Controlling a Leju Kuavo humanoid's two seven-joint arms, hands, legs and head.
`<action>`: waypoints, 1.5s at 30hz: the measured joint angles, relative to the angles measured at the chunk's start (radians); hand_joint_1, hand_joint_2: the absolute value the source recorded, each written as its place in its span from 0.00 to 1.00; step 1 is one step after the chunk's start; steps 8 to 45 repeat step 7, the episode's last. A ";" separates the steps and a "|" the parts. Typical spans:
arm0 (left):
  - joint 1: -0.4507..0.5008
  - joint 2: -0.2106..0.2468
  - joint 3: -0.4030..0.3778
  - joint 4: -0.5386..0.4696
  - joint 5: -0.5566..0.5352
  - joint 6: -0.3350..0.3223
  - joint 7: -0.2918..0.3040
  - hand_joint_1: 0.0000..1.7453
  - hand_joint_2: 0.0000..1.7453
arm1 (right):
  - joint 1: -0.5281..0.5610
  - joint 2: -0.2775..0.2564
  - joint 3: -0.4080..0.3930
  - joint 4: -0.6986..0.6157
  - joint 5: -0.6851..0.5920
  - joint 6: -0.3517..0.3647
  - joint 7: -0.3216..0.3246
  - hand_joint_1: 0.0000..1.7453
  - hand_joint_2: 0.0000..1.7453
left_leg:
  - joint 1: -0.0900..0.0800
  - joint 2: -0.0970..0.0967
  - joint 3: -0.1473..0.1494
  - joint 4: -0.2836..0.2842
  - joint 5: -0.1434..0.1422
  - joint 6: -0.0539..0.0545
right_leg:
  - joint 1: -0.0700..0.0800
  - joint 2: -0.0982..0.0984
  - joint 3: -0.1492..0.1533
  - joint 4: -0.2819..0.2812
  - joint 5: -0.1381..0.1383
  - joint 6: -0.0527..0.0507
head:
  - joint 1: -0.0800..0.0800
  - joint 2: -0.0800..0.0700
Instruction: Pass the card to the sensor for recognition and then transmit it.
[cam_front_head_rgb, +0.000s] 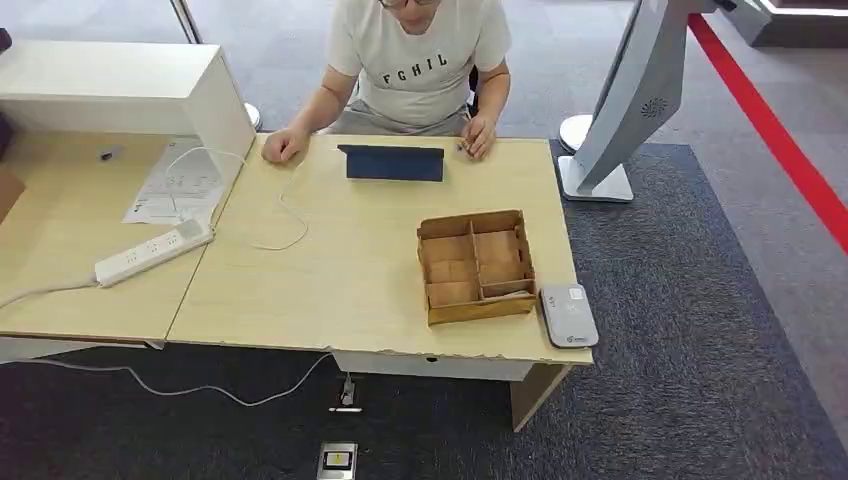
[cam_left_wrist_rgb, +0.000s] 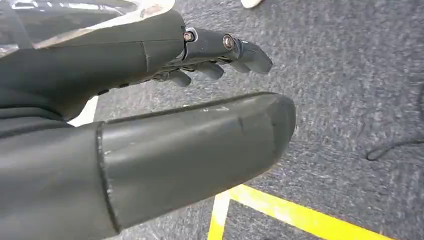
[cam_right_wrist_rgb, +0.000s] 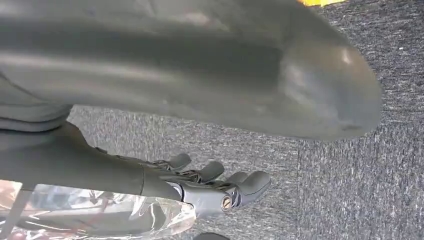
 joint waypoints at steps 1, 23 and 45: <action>0.000 0.000 0.000 0.000 0.007 0.008 0.009 0.00 0.00 | 0.000 0.001 0.000 0.000 0.006 -0.002 0.000 0.00 0.00 | 0.000 0.000 0.000 0.000 0.000 0.000 | 0.000 0.000 0.000 0.000 0.000 0.000 | 0.000 0.000; -0.001 -0.015 0.002 0.000 0.088 0.082 0.004 0.00 0.00 | 0.000 0.012 0.006 0.000 0.037 -0.004 0.006 0.00 0.00 | 0.000 0.000 0.000 0.000 0.000 0.000 | 0.000 0.000 0.000 0.000 0.000 0.000 | 0.000 0.000; -0.001 -0.015 0.002 0.000 0.088 0.082 0.004 0.00 0.00 | 0.000 0.012 0.006 0.000 0.037 -0.004 0.006 0.00 0.00 | 0.000 0.000 0.000 0.000 0.000 0.000 | 0.000 0.000 0.000 0.000 0.000 0.000 | 0.000 0.000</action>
